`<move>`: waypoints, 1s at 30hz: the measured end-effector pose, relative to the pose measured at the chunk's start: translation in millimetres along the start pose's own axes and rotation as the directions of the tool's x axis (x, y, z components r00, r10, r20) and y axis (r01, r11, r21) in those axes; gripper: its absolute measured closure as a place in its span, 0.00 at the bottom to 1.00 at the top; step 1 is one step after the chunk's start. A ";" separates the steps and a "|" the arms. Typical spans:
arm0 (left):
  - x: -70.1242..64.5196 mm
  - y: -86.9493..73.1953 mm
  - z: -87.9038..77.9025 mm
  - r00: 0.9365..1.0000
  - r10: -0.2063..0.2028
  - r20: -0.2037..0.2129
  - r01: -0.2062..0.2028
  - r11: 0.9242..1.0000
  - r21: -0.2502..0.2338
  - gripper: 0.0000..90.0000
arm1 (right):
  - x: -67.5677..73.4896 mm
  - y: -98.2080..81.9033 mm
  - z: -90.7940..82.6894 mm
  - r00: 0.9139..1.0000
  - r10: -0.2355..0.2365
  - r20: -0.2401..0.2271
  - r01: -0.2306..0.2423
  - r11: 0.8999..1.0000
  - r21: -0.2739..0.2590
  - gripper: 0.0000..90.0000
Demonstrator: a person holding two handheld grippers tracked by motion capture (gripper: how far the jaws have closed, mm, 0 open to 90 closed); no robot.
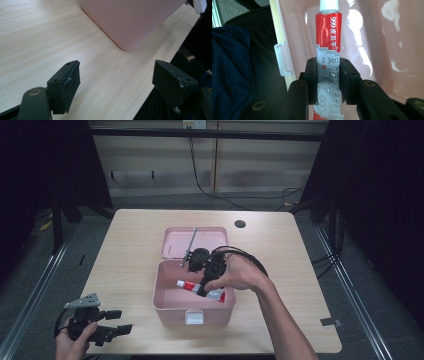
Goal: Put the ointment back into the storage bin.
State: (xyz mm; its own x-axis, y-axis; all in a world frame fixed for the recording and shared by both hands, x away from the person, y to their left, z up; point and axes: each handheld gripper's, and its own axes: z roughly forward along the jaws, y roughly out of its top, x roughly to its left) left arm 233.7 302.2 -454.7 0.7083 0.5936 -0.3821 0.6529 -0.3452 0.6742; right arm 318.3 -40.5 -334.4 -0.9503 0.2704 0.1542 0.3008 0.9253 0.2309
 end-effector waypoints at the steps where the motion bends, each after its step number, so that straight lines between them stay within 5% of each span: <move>1: -0.4 -0.1 0.1 1.000 -0.001 0.001 0.001 1.000 -0.002 0.25 | -0.4 -0.2 3.4 1.000 0.000 -0.003 0.000 1.000 0.002 0.79; 12: -0.7 0.2 0.2 1.000 0.007 -0.002 -0.007 1.000 0.004 0.25 | -3.4 3.4 27.0 0.999 -0.021 -0.043 0.024 0.998 0.061 0.79; 30: -0.8 0.0 -0.2 1.000 0.003 0.003 -0.003 1.000 0.000 0.25 | -5.6 2.3 51.4 0.996 -0.041 -0.080 0.048 0.995 0.087 0.79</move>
State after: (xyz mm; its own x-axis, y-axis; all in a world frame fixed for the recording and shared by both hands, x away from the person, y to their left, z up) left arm 233.0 301.9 -454.2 0.7112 0.5902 -0.3820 0.6506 -0.3467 0.6756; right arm 320.2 -26.2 -384.2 -0.9523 0.2100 0.2214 0.2468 0.9568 0.1540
